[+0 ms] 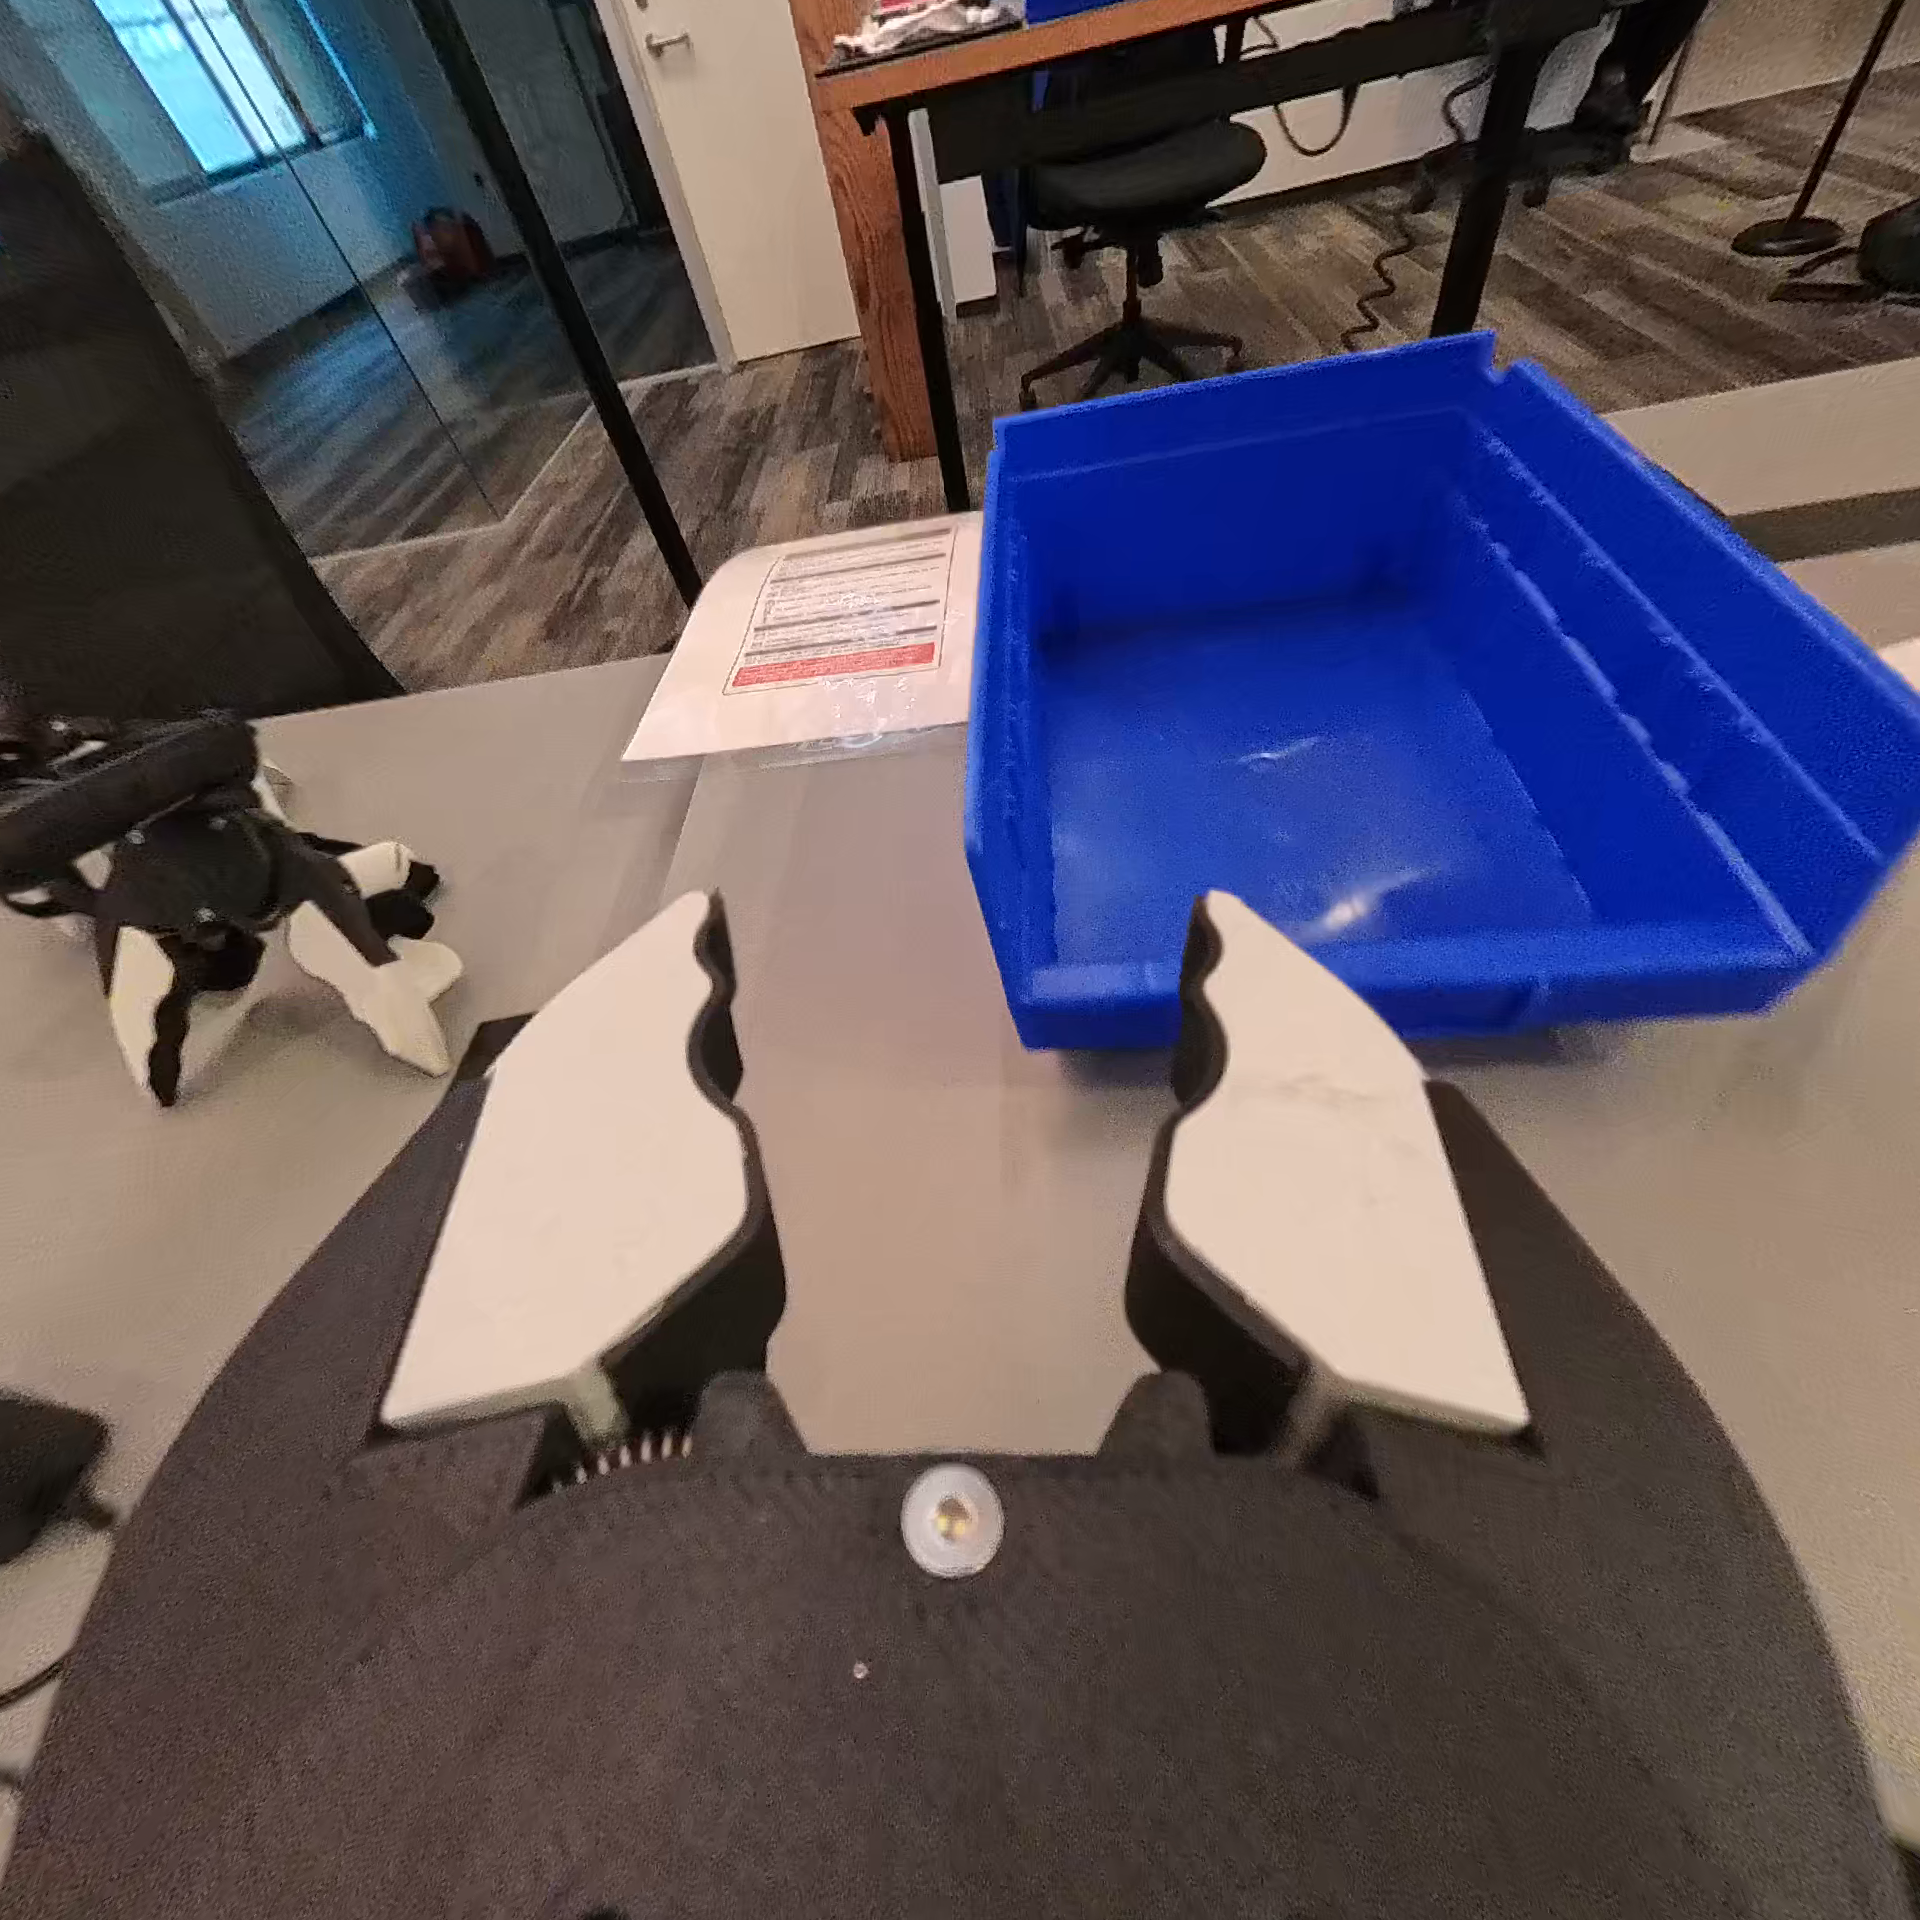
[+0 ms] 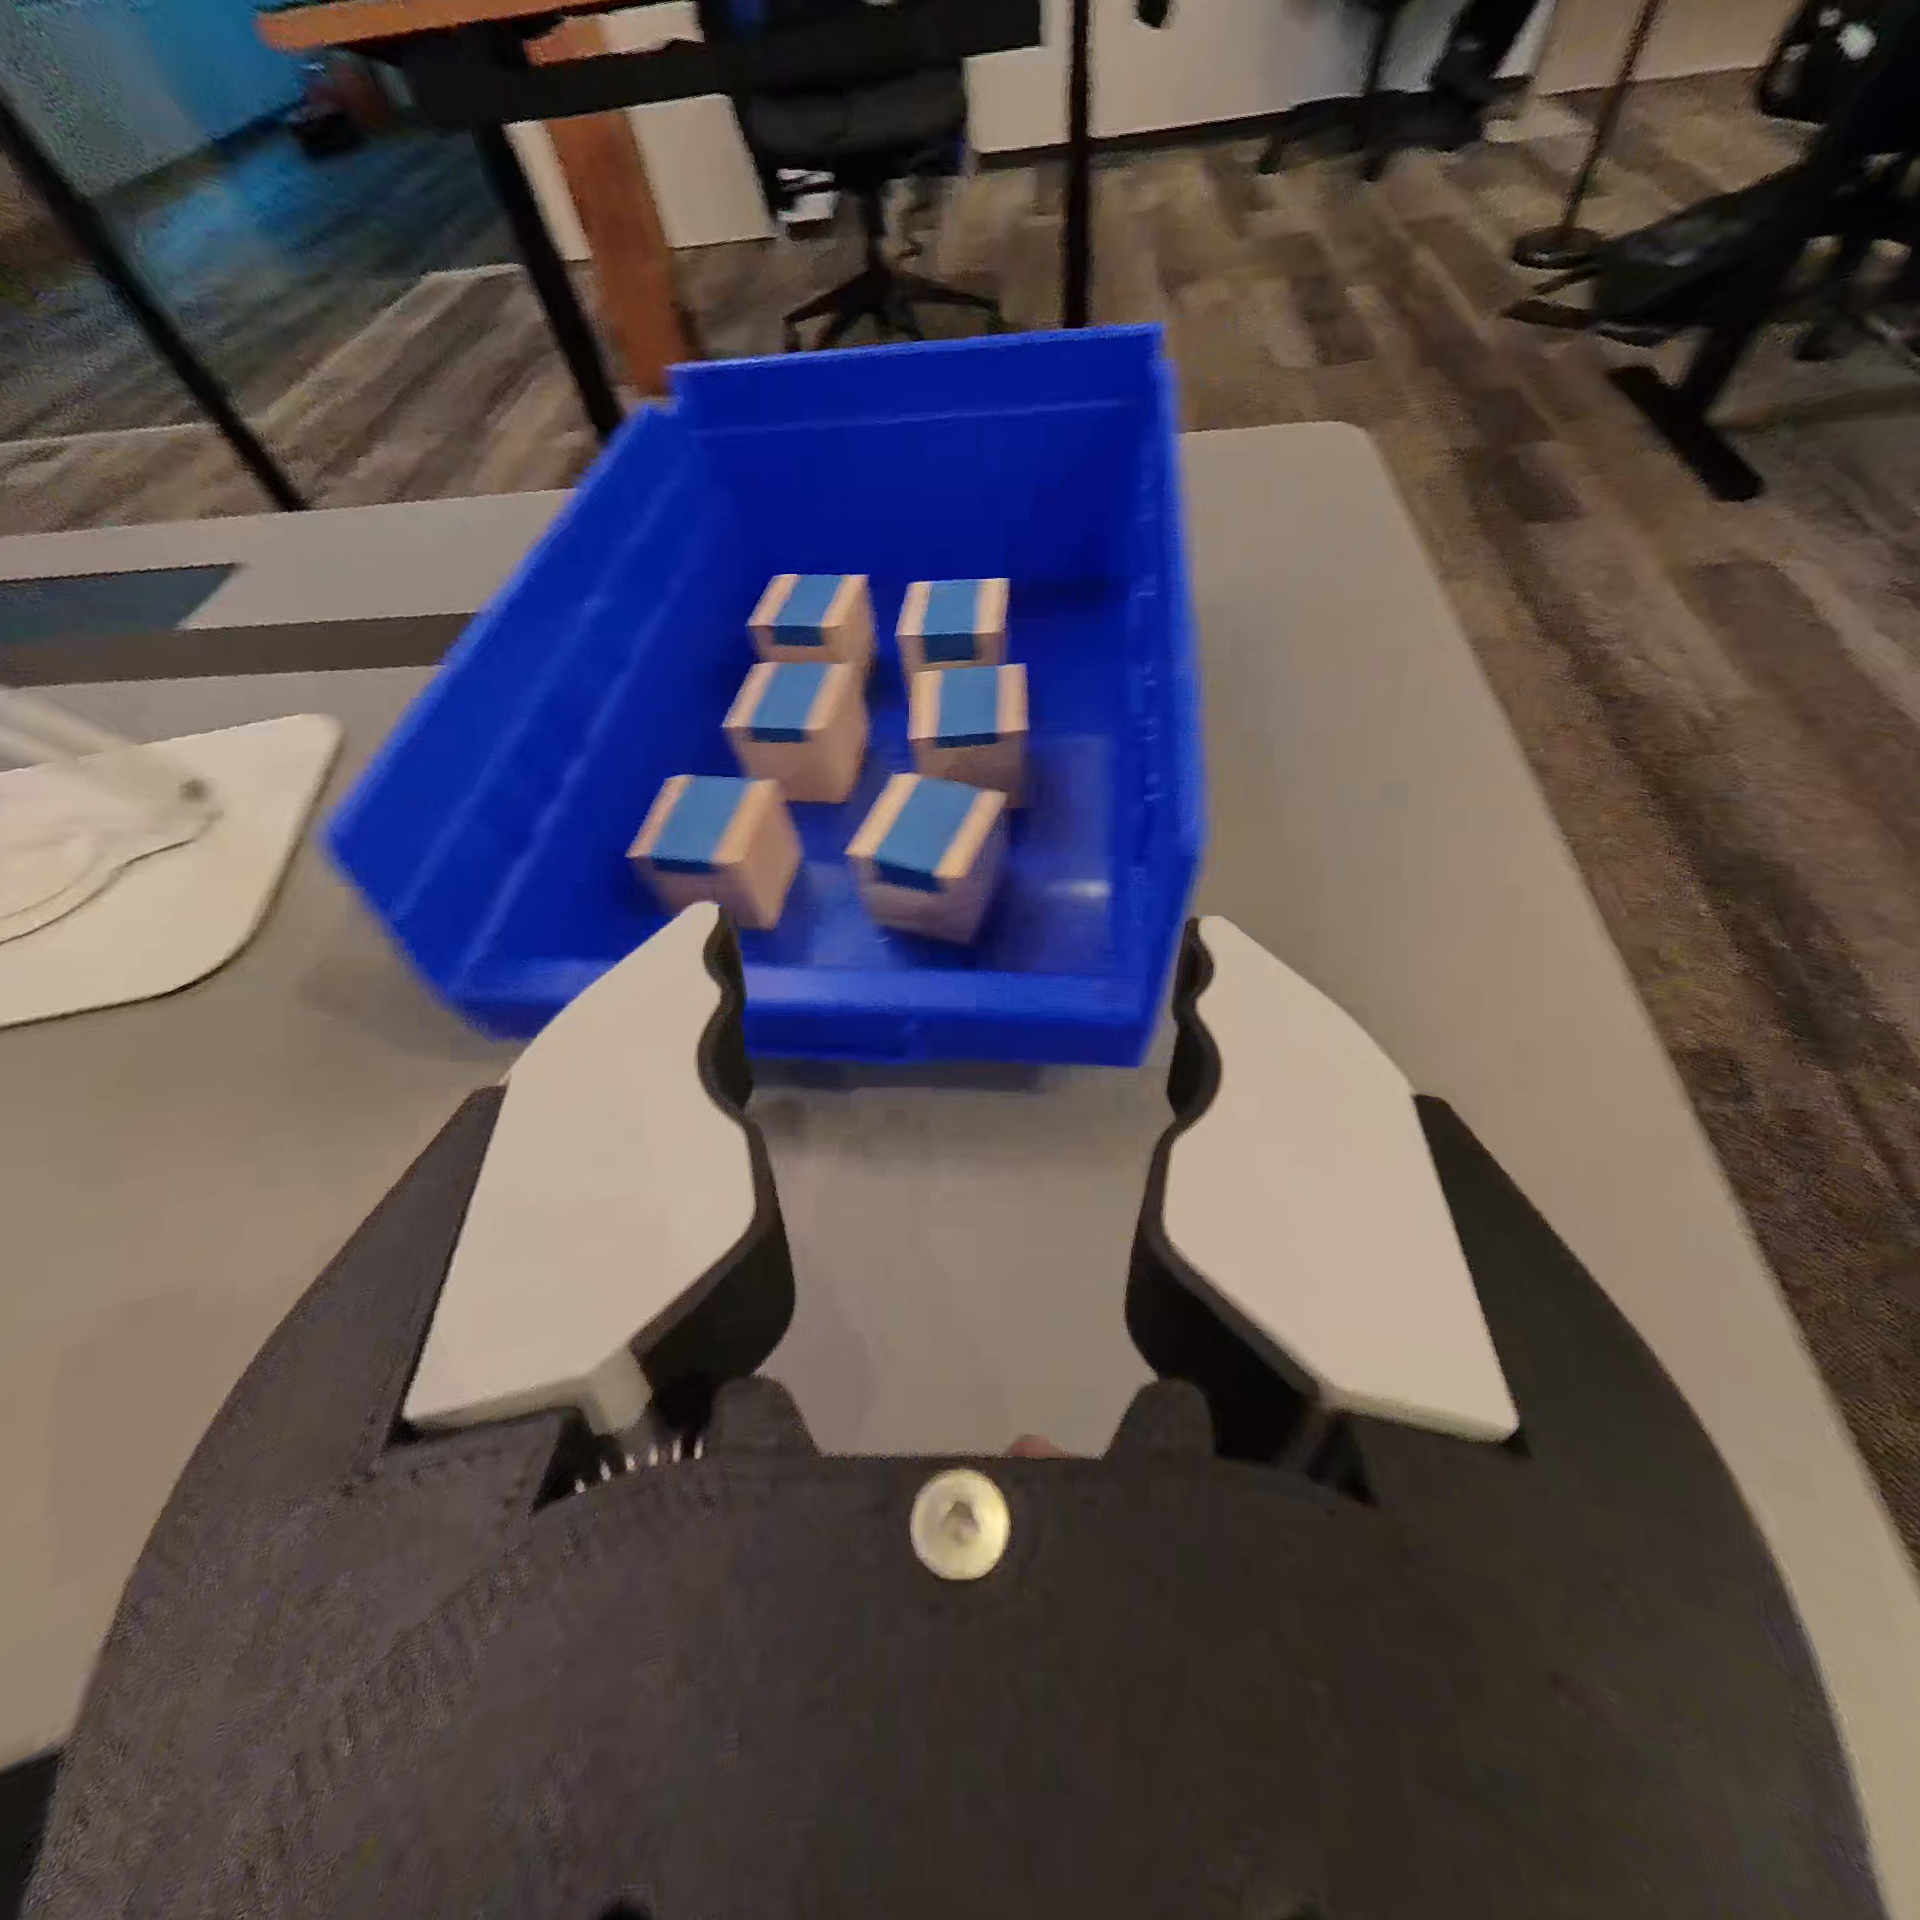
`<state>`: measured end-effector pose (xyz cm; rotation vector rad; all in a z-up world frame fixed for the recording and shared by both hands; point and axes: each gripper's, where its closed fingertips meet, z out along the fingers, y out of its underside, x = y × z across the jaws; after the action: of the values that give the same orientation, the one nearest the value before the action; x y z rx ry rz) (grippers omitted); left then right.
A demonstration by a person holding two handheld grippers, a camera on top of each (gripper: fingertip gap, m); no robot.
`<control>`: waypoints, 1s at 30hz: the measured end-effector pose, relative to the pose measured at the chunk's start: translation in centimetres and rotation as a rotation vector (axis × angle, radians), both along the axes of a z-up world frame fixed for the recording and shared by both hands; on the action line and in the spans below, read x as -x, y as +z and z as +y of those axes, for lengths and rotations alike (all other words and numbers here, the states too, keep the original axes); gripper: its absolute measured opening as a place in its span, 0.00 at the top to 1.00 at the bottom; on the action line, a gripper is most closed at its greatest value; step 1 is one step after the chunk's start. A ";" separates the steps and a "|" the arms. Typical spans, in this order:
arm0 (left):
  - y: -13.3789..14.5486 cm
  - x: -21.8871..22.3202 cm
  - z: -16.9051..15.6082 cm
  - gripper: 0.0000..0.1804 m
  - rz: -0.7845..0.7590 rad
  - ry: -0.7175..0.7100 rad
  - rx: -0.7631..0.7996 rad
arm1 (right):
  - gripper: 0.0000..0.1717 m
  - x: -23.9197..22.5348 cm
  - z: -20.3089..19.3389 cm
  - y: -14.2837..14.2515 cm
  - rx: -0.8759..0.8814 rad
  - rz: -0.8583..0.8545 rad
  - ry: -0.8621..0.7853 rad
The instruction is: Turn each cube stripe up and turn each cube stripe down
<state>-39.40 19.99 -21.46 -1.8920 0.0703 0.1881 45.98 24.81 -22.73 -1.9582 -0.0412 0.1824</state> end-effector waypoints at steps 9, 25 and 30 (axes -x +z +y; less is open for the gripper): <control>-4.4 0.3 8.2 0.54 -0.164 -0.050 0.115 | 0.65 -4.3 6.2 -4.5 0.079 0.020 -0.027; -6.9 -1.2 8.5 0.98 -0.369 -0.069 0.258 | 0.97 -3.8 6.9 -4.9 0.278 -0.057 0.070; -4.9 -0.8 5.3 0.98 -0.358 -0.102 0.266 | 0.97 -3.4 3.2 -3.1 0.349 -0.064 0.140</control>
<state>-38.56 25.30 -26.34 -2.1535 -0.0545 -0.2413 49.37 28.03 -25.79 -2.3108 -0.2009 0.2311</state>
